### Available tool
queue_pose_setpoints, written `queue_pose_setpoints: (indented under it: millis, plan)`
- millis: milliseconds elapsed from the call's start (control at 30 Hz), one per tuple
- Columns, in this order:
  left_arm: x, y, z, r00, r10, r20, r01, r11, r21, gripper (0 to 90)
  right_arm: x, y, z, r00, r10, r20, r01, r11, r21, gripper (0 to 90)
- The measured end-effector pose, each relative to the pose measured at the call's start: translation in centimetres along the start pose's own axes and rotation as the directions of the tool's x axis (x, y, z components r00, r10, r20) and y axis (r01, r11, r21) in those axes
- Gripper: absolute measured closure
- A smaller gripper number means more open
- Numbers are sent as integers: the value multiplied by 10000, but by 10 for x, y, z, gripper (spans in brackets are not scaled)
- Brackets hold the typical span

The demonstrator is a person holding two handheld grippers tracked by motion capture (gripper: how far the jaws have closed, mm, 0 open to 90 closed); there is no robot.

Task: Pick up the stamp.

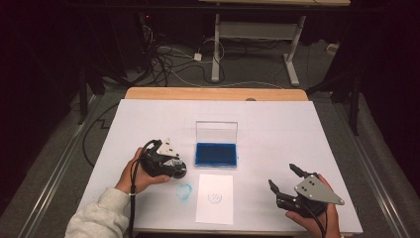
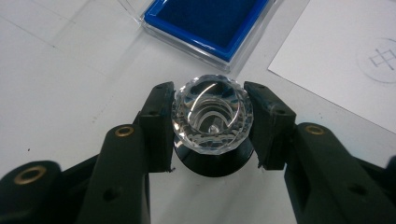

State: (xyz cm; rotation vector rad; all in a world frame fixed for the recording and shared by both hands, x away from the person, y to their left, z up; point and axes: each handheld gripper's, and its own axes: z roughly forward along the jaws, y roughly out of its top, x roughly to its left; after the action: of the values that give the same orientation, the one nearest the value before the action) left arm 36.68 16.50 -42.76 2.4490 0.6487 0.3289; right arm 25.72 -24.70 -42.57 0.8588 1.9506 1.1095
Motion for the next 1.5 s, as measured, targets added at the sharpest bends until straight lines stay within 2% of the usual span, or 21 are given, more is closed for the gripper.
queue_pose_setpoints:
  millis: [333,633,700,967,1233,1500]
  plan:
    - [0,-1,-1,9997,-54,-247,51,9999,-123,547,1,0,1,9999,-106,-53,106,9999,51,234]
    - [-2,-3,-15,9987,-32,-502,1,9981,-616,548,1,0,0,9999,-139,-17,139,9999,17,234]
    - [-2,-4,-20,9990,-70,-437,32,9962,-873,548,0,0,0,9999,-130,12,130,9999,17,235]
    - [-4,-5,-25,9987,-14,-505,-30,9961,-876,548,1,0,0,9999,-122,-22,122,9999,25,235]
    - [-9,-10,-38,9985,27,-553,-93,9928,-1197,548,0,1,0,9999,-142,-17,142,9999,-25,235]
    - [-10,-12,-45,9988,115,-473,-181,9898,-1413,548,0,1,3,9999,-110,-68,110,9999,0,234]
